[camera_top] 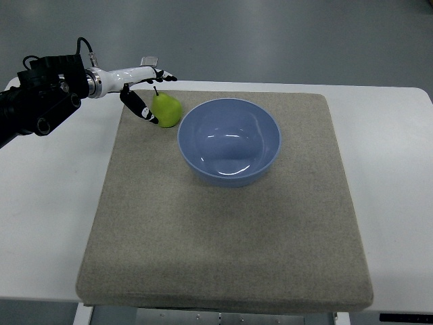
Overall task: Place pear in bowl with left hand
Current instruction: 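Lower the left hand over the green pear and wrap fingers around it, then lift the pear with the left hand and carry it over the bowl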
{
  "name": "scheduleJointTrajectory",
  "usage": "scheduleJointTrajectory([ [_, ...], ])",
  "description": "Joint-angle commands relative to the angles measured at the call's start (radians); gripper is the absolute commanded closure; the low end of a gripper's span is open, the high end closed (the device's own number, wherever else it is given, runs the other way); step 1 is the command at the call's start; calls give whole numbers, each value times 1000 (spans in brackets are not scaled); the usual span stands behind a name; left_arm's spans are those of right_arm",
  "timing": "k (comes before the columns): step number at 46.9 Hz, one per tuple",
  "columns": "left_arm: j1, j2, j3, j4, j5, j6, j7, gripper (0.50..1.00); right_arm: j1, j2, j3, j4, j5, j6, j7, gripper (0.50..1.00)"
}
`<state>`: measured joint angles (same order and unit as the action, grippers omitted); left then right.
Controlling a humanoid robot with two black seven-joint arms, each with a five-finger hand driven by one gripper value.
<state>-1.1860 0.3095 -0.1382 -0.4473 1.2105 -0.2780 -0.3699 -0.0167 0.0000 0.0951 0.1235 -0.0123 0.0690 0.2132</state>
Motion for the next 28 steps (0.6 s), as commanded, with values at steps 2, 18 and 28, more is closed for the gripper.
scheduleJointTrajectory([
  [2,0,-12,12,15,0,2,2,525,0,0,0,-1,0,0,0,574],
  [18,17,-32,12,24,0,5,2,525,0,0,0,-1,0,0,0,574],
  [28,23,-32,19,24,3,25,2,653,0,0,0,-1,0,0,0,574],
])
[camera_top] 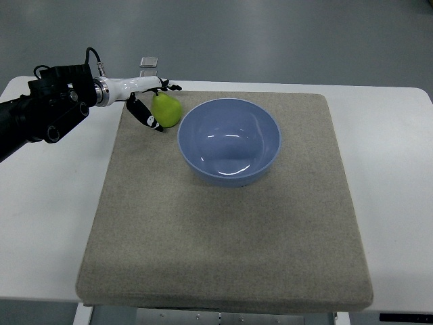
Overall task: Place pear in bowl with left hand
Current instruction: 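Lift the pear with the left hand and carry it over the bowl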
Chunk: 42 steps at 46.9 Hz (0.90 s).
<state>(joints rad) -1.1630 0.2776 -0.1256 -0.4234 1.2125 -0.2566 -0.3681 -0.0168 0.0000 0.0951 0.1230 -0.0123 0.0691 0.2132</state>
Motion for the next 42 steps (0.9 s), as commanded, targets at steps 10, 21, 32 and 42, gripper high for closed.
scheduleJointTrajectory([
  [10,0,-1,24,-2,1,3,2,849,0,0,0,1,0,0,0,574],
  [21,-3,0,31,0,1,3,2,1000,0,0,0,0,0,0,0,574],
  [32,-40,15,34,-3,-16,3,-2,1000,0,0,0,0,0,0,0,574],
  [42,-69,58,11,-52,-33,3,-9,1000,0,0,0,0,0,0,0,574],
])
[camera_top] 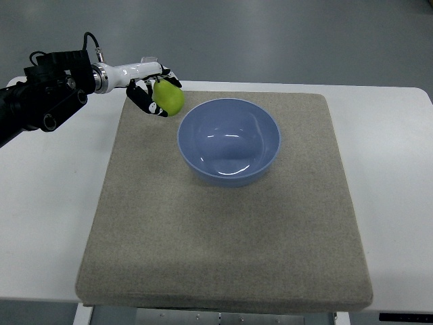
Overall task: Place pear in bowl with left hand
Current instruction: 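Lift the pear with the left hand and carry it over the bowl, then lower the pear into the blue bowl and open the left hand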
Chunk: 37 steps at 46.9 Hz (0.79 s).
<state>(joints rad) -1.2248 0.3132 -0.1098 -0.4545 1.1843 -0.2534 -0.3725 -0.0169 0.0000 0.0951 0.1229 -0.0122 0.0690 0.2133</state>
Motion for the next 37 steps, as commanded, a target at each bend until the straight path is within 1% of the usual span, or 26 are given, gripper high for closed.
scheduleJointTrajectory([
  [1,-12,32,-5,-35,-8,-1,-9,1000,0,0,0,1,0,0,0,574],
  [7,-47,116,-14,-156,-18,-1,-17,1000,0,0,0,0,0,0,0,574],
  [13,-64,211,-80,-329,-17,-6,-17,1000,0,0,0,1,0,0,0,574],
  [16,-64,236,-93,-406,-15,-10,-17,1000,0,0,0,0,0,0,0,574],
  [23,-70,268,-91,-553,-2,-17,-17,1000,0,0,0,0,0,0,0,574],
  [28,-70,271,-84,-648,9,-20,-17,1000,0,0,0,1,0,0,0,574],
  [32,-65,262,-79,-685,35,-20,-16,1000,0,0,0,0,0,0,0,574],
  [37,-53,239,-79,-693,127,-20,-14,1000,0,0,0,0,0,0,0,574],
])
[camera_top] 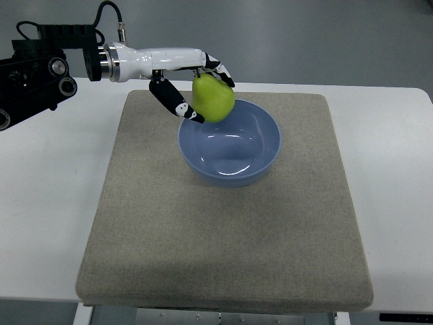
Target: Place pear in bowl with left hand
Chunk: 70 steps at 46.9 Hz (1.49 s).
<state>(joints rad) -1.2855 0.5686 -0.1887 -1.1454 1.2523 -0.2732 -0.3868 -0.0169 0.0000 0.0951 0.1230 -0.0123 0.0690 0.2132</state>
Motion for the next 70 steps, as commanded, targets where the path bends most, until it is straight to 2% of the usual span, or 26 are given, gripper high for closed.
scheduleJointTrajectory([
  [1,12,-24,2,-2,82,0,0,1000,0,0,0,0,0,0,0,574],
  [16,44,-88,2,18,156,3,8,1000,0,0,0,0,0,0,0,574],
  [19,61,-90,2,29,156,14,8,922,0,0,0,1,0,0,0,574],
  [22,71,-104,2,36,156,15,9,890,0,0,0,1,0,0,0,574],
  [25,77,-145,2,56,156,15,9,748,0,0,0,0,0,0,0,574],
  [28,80,-167,2,84,154,17,9,671,0,0,0,0,0,0,0,574],
  [33,83,-174,0,107,139,17,9,515,0,0,0,1,0,0,0,574],
  [55,66,-161,-61,111,64,17,9,504,0,0,0,0,0,0,0,574],
  [61,77,-159,-172,142,-57,14,11,504,0,0,0,0,0,0,0,574],
  [70,83,-144,-199,187,-273,19,14,506,0,0,0,1,0,0,0,574],
])
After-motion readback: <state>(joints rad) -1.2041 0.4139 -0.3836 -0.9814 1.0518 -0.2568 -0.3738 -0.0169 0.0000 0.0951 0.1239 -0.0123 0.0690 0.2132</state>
